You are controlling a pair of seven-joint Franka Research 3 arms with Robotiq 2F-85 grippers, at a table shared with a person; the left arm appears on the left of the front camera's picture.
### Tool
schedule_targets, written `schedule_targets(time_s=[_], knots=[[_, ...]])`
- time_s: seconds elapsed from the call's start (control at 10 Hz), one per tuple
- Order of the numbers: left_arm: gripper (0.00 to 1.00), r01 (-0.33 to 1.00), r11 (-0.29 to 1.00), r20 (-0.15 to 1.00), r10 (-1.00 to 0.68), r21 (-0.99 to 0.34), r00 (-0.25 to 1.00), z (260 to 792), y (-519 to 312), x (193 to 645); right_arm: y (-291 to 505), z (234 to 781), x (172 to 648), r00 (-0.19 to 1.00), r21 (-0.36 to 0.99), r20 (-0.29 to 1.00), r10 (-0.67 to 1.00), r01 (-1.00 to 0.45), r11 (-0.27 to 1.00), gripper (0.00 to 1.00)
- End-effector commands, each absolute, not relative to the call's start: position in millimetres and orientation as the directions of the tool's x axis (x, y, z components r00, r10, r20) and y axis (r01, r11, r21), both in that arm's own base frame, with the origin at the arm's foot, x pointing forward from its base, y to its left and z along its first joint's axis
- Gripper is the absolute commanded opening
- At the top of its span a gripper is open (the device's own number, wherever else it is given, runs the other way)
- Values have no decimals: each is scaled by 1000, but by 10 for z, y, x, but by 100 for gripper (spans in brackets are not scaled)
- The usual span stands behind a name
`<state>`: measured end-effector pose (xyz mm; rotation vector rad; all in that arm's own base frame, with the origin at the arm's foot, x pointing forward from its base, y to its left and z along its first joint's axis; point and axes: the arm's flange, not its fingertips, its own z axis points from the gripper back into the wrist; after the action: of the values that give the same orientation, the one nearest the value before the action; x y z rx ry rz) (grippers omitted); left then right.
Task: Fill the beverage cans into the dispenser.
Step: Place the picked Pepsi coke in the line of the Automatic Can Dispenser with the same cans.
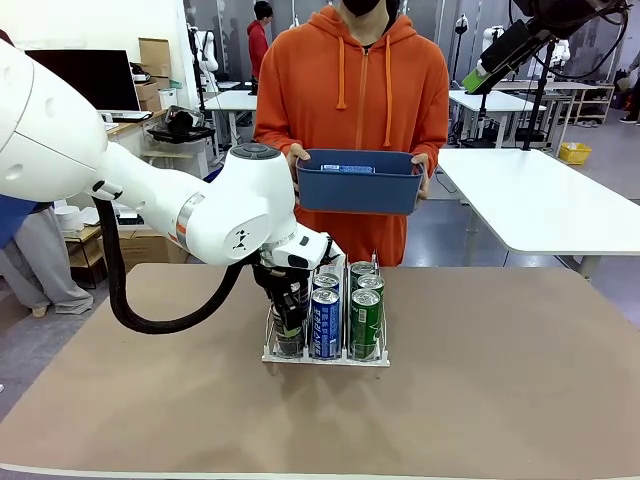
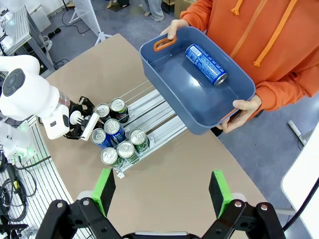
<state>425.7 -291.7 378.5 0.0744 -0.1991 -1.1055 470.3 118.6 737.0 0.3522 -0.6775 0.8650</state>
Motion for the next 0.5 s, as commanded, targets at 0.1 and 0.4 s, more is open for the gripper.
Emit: schedule_targets(time_s=[0.1, 0.4], knots=[[81, 862, 465, 150, -884, 201, 442, 3962, -2840, 4113, 1184, 7365, 4705, 459, 15, 671, 582, -793, 609, 100], [100, 843, 475, 146, -880, 252, 452, 4151, -2808, 3981, 1184, 7365, 4705, 459, 15, 671, 582, -793, 609, 100]])
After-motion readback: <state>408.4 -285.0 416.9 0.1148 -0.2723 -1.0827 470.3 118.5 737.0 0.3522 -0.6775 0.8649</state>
